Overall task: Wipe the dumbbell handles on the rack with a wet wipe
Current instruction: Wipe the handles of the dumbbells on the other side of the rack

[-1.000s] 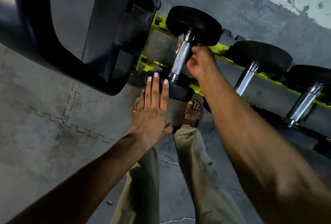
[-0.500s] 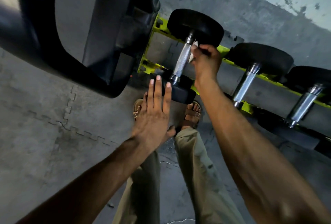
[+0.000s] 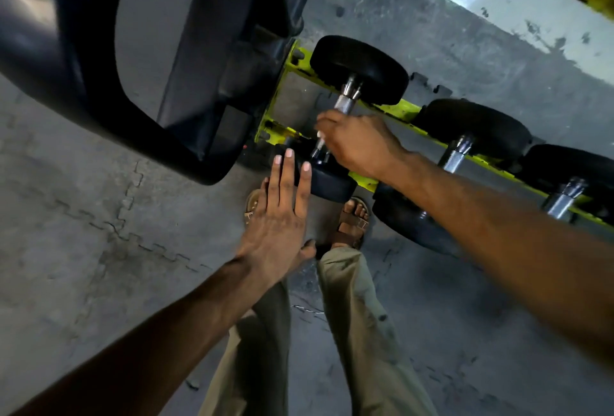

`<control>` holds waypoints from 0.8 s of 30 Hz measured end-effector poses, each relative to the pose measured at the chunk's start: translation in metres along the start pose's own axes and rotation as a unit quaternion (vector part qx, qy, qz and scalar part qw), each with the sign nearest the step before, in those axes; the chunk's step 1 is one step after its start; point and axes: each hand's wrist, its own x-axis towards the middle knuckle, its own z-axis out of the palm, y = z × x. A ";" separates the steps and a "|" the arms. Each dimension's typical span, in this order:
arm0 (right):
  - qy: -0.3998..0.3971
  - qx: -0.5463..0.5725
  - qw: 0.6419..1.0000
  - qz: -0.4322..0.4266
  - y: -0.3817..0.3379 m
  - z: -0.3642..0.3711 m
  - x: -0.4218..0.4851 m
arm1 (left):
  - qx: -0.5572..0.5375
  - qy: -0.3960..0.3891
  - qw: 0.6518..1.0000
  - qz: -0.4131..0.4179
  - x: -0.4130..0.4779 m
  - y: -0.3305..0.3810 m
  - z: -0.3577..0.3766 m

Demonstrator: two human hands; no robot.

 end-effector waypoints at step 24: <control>-0.352 0.024 0.935 0.030 -0.045 -0.057 0.061 | 0.025 0.021 0.998 -0.056 0.002 0.016 0.001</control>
